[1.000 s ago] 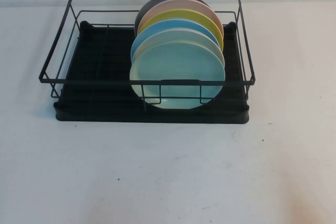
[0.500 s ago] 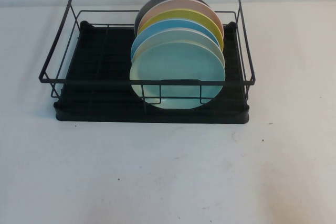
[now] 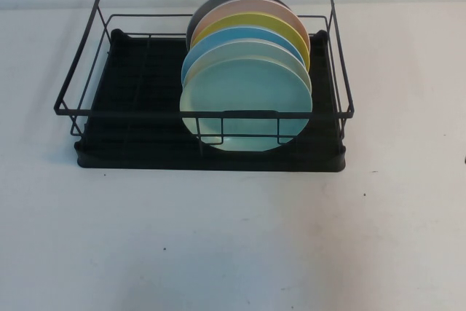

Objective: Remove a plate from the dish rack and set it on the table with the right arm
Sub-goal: Grasp the plate from the shelf, then place the plate from the table

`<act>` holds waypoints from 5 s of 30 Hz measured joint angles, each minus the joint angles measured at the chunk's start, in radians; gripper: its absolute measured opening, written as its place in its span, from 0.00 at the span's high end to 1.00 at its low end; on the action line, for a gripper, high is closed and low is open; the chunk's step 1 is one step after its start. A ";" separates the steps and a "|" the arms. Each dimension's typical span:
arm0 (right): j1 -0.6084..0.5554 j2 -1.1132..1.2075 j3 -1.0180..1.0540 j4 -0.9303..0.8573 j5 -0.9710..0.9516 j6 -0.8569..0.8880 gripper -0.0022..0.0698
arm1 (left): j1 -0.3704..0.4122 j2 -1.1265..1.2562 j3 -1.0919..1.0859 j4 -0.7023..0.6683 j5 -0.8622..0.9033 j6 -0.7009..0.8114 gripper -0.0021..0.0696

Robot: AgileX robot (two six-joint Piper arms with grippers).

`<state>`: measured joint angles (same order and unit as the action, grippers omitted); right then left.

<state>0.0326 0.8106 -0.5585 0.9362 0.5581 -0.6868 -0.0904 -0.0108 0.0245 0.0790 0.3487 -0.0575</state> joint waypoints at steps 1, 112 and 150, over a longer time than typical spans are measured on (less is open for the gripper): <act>0.000 0.051 -0.036 0.027 0.002 -0.046 1.00 | 0.000 0.000 0.000 0.000 0.000 0.000 0.98; 0.417 0.544 -0.687 -0.352 0.280 0.323 0.90 | 0.000 0.000 0.000 0.000 0.000 0.000 0.98; 0.417 1.007 -0.454 -0.059 0.009 0.390 0.43 | 0.000 0.000 0.000 0.000 0.000 0.000 0.98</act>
<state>0.4497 1.8175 -1.0121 0.8777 0.5671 -0.2970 -0.0904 -0.0108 0.0245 0.0790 0.3487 -0.0575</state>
